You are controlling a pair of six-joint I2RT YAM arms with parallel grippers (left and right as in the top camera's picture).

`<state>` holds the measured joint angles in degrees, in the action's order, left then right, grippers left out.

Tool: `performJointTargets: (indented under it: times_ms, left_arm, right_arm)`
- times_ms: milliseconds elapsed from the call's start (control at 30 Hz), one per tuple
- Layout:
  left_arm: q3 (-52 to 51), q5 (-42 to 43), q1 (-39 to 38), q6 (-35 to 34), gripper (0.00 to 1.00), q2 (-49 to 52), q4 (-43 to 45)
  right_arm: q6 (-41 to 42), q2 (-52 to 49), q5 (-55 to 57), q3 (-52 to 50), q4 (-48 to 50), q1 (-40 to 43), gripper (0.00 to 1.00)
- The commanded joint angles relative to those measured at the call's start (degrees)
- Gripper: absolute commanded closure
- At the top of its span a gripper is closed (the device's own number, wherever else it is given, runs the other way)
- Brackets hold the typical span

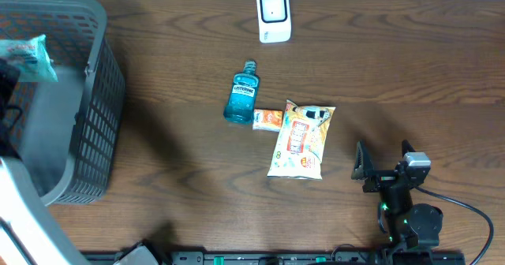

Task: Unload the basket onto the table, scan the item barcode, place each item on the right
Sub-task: 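Reach the left gripper into the basket and grasp the green wipe pack, then carry the green wipe pack with the left gripper beside the bottle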

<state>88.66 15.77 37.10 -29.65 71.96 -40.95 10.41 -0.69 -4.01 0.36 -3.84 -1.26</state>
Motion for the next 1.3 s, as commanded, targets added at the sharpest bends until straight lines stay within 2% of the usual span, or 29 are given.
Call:
performJointTargets:
  times_ms: [0, 167, 533, 767, 1033, 1267]
  left_arm:
    - [0.7, 7.2, -2.5, -1.3, 0.93, -6.5, 0.1]
    - [0.7, 15.1, -10.6, 8.5, 0.93, -11.5, -0.9]
    - [-0.5, 15.0, -30.4, 21.4, 0.93, -7.6, -11.6]
    - [-6.0, 9.1, -35.8, 21.7, 0.92, 0.2, -16.1]
    - [-15.3, 9.0, -39.5, 21.7, 0.93, 9.8, -13.8]
    - [-21.0, 9.0, -44.5, 21.2, 0.93, 16.1, -8.1]
  right_arm:
    - [-0.4, 0.3, 0.5, 0.0, -0.2, -0.2, 0.01]
    - [-0.4, 0.3, 0.5, 0.0, -0.2, -0.2, 0.01]
    - [-0.4, 0.3, 0.5, 0.0, -0.2, -0.2, 0.01]
    - [-0.4, 0.3, 0.5, 0.0, -0.2, -0.2, 0.01]
    - [-0.4, 0.3, 0.5, 0.0, -0.2, -0.2, 0.01]
    - [-0.4, 0.3, 0.5, 0.0, -0.2, -0.2, 0.01]
